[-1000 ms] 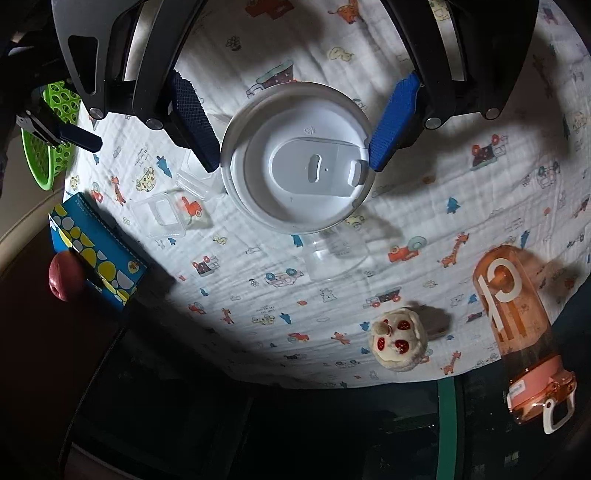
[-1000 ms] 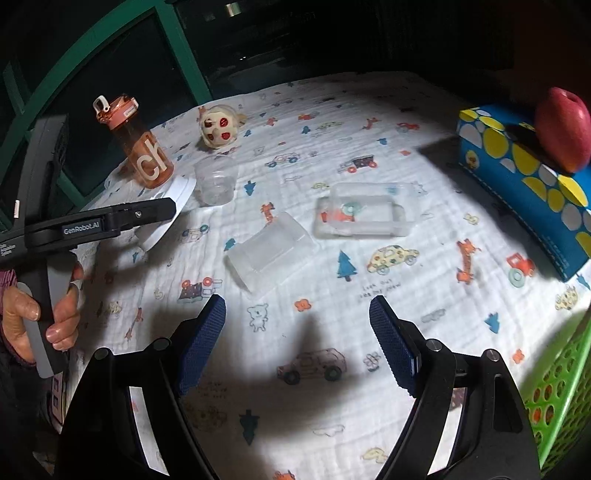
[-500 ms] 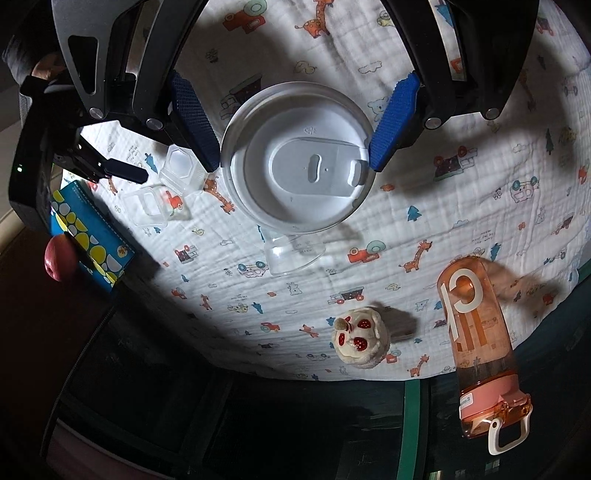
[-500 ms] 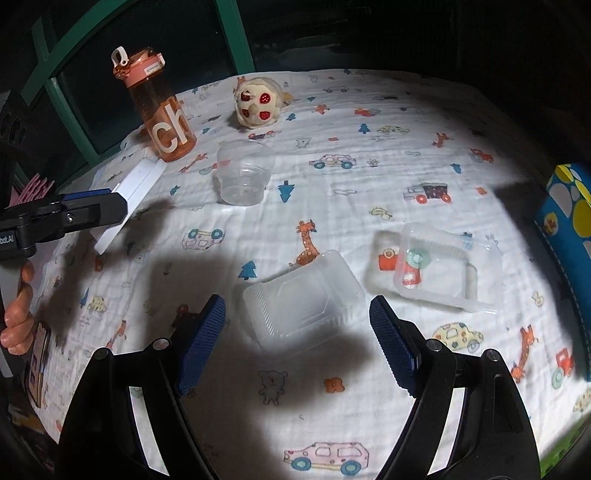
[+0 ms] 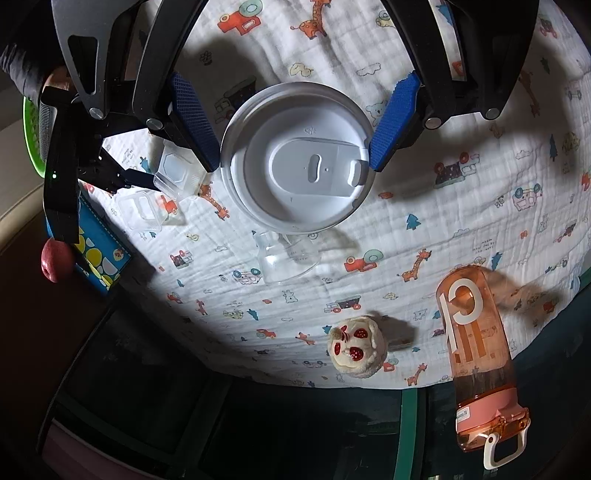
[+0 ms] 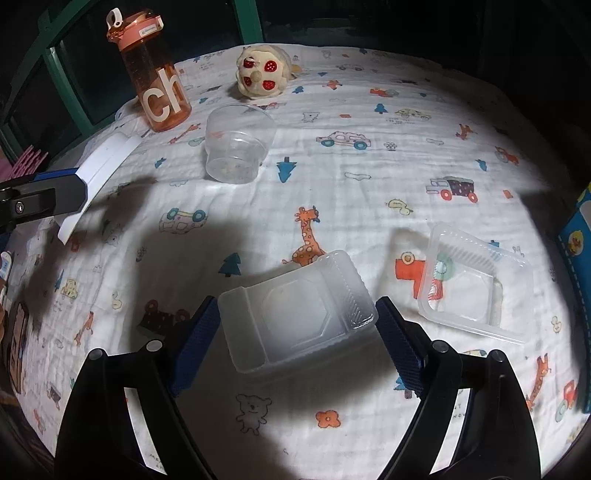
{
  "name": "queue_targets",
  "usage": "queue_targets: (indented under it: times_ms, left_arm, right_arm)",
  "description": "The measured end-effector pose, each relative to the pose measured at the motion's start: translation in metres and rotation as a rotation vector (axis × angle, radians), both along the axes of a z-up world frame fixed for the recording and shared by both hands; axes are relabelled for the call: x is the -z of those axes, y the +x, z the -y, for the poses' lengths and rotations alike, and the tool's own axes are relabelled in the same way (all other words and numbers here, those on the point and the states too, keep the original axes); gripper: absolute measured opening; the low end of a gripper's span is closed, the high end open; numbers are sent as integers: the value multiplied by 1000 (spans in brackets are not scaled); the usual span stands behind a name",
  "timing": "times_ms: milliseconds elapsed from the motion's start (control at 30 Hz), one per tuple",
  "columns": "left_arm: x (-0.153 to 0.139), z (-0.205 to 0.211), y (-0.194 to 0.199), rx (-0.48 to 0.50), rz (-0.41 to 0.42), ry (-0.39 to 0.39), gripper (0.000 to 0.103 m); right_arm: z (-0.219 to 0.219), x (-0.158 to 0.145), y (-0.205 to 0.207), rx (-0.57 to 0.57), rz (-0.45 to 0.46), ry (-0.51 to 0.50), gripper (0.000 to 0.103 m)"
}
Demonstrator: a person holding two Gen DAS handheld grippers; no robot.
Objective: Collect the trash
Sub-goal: 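Grasp the white cup lid with the left tool while the right tool grasps the clear plastic box, then carry the clear box and white lid to the green basket with both tools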
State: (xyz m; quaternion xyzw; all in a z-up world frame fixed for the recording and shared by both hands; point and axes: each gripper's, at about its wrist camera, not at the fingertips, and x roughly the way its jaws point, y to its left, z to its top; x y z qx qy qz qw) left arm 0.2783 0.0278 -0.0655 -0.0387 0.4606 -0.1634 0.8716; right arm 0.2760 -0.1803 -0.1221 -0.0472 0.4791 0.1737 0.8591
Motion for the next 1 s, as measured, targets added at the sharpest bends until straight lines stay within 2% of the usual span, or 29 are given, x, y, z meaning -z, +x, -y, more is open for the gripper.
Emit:
queue_targets:
  times_ms: [233,533,1000]
  left_arm:
    - [-1,2,-6,-1,1,-4,79]
    - [-15,25,-33,45,34,-16,79]
    - [-35,101,-81,190,71,-39,79]
  right_arm:
    - [0,-11,-19,26,16,16,84]
    - [21,-45,-70,112,58,72,84]
    - [90,-85,-156,311,130,105,84]
